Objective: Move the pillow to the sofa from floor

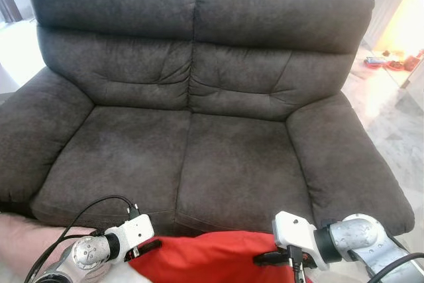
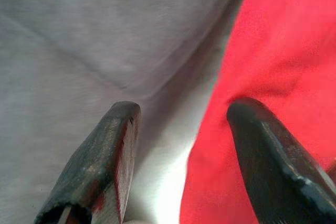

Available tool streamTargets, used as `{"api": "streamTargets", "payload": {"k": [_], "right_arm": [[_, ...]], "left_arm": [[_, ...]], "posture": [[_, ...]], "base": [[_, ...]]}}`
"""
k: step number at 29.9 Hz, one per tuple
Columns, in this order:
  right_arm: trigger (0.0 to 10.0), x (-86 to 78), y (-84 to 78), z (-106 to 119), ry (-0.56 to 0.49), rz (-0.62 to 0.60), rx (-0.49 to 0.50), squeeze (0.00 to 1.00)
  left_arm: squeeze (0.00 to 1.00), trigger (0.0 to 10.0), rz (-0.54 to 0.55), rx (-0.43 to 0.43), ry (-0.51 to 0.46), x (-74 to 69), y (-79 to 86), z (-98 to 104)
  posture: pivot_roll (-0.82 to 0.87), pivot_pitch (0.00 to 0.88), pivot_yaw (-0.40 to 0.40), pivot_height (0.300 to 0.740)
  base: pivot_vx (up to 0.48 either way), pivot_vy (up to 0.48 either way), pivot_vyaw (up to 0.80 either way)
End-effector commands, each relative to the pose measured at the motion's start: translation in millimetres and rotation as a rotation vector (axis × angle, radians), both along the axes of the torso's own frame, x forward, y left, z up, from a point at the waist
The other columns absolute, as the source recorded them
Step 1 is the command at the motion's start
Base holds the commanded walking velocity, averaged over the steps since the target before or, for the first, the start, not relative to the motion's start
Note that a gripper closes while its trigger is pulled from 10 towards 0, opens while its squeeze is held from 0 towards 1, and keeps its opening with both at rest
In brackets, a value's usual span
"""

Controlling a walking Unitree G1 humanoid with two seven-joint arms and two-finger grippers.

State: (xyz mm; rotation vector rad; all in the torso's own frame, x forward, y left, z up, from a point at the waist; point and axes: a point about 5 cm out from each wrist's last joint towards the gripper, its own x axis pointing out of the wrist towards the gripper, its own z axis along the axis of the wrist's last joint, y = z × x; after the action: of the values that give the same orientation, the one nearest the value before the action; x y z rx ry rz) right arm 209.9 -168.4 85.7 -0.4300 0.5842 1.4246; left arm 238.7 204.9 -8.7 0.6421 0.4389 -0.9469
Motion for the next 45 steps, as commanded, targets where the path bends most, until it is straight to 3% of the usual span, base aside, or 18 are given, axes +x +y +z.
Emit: {"api": "streamTargets", "payload": {"k": [1,5,6,8,11,16,21,24,27,28,33,38,45], "right_arm": [[0.0,4.0,5.7,21.8,-0.085,0.045,0.059,0.00],[0.0,4.2,5.1,22.3,-0.088,0.041,0.059,0.00],[0.0,4.1,4.8,22.1,-0.088,0.039,0.059,0.00],[0.0,4.1,4.8,22.1,-0.088,0.039,0.059,0.00],[0.0,4.2,4.7,20.9,-0.084,0.034,0.061,0.00],[0.0,5.0,5.4,19.6,-0.082,0.033,0.062,0.00],[0.0,8.0,9.3,18.9,-0.086,0.036,0.068,0.00],[0.0,8.7,10.8,20.0,-0.093,0.038,0.071,0.00],[0.0,8.7,11.7,20.4,-0.095,0.040,0.072,0.00],[0.0,8.6,12.8,20.6,-0.096,0.041,0.075,0.00],[0.0,11.3,13.6,17.3,-0.105,0.025,0.072,0.00],[0.0,14.7,14.0,8.6,-0.098,0.012,0.058,0.00],[0.0,22.5,21.3,17.1,-0.141,0.003,0.097,0.00]], "left_arm": [[0.00,10.0,-0.027,-0.027,0.032,-1.9,-3.6,-0.2],[0.00,10.0,-0.010,-0.142,0.019,8.2,-7.4,13.7],[0.00,10.0,0.004,-0.204,-0.004,15.6,-8.2,24.5],[0.00,10.0,0.004,-0.204,-0.004,15.6,-8.2,24.5],[0.00,10.0,-0.037,-0.266,-0.066,25.9,-8.3,50.5],[0.00,10.0,-0.077,-0.295,-0.088,29.0,-10.9,65.2],[0.00,10.0,-0.173,-0.307,-0.004,23.8,-20.1,70.5],[0.00,10.0,-0.223,-0.218,0.001,23.3,-23.3,67.1],[0.00,10.0,-0.233,-0.212,0.007,22.9,-27.1,65.9],[1.00,10.0,-0.240,-0.224,0.012,22.3,-31.2,66.2],[1.00,10.0,-0.261,-0.209,0.028,18.1,-35.9,73.2],[1.00,10.0,-0.297,-0.253,0.053,16.0,-45.9,92.2],[1.00,10.0,-0.289,-0.281,0.084,17.5,-49.1,94.0]], "posture": [[0.04,0.000,-0.097,0.726],[0.04,0.004,-0.099,0.726],[0.04,0.005,-0.100,0.726],[0.04,0.005,-0.100,0.726],[0.05,0.009,-0.103,0.726],[0.05,0.011,-0.105,0.726],[0.05,0.011,-0.106,0.726],[0.05,0.012,-0.105,0.726],[0.05,0.013,-0.103,0.726],[0.04,0.014,-0.103,0.726],[0.04,0.014,-0.102,0.726],[0.06,0.015,-0.103,0.726],[0.06,0.015,-0.097,0.726]], "base": [[0.000,0.000,0.00],[0.000,0.000,0.00],[0.000,0.000,0.00],[0.000,0.000,0.00],[0.000,0.000,0.00],[0.000,0.000,0.00],[0.000,0.000,0.00],[0.000,0.000,0.00],[0.000,0.000,0.00],[0.000,0.000,0.00],[0.000,0.000,0.00],[0.000,0.000,0.00],[0.000,0.000,0.00]]}}
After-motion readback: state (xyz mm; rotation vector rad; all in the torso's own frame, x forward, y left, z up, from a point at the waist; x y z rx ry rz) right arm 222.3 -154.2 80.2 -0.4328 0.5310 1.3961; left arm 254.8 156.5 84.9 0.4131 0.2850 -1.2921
